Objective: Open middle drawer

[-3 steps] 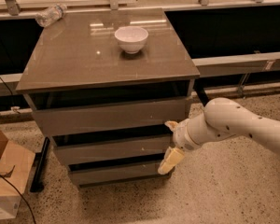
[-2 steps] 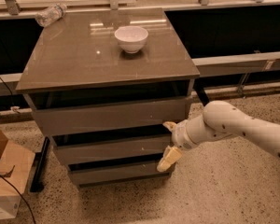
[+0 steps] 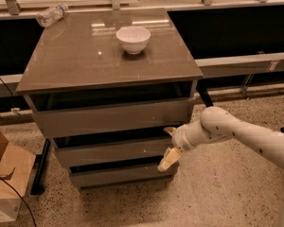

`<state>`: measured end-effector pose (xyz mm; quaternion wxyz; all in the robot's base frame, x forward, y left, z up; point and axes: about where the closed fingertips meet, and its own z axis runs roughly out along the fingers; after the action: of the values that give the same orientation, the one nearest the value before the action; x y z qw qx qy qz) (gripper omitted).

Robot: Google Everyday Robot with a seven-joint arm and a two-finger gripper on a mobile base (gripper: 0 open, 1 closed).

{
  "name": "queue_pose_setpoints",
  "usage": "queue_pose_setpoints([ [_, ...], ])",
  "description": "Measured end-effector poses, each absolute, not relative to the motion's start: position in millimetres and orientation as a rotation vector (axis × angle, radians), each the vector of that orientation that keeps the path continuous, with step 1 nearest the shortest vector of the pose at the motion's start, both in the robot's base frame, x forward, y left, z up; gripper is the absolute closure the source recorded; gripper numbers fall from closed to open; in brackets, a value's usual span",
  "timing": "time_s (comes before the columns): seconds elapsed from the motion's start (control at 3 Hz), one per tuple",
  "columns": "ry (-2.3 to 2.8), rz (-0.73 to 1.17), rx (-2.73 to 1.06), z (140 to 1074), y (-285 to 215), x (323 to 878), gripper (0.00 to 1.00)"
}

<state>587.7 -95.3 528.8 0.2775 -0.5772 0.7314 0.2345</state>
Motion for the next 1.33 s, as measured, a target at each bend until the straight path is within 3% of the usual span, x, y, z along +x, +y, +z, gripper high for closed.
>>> queue_pose_setpoints([
  [1.0, 2.056, 0.717, -1.497, 457.5, -90.1, 633.2, 0.00],
  [1.33, 2.095, 0.718, -1.518, 447.8, -91.6, 632.8, 0.19],
])
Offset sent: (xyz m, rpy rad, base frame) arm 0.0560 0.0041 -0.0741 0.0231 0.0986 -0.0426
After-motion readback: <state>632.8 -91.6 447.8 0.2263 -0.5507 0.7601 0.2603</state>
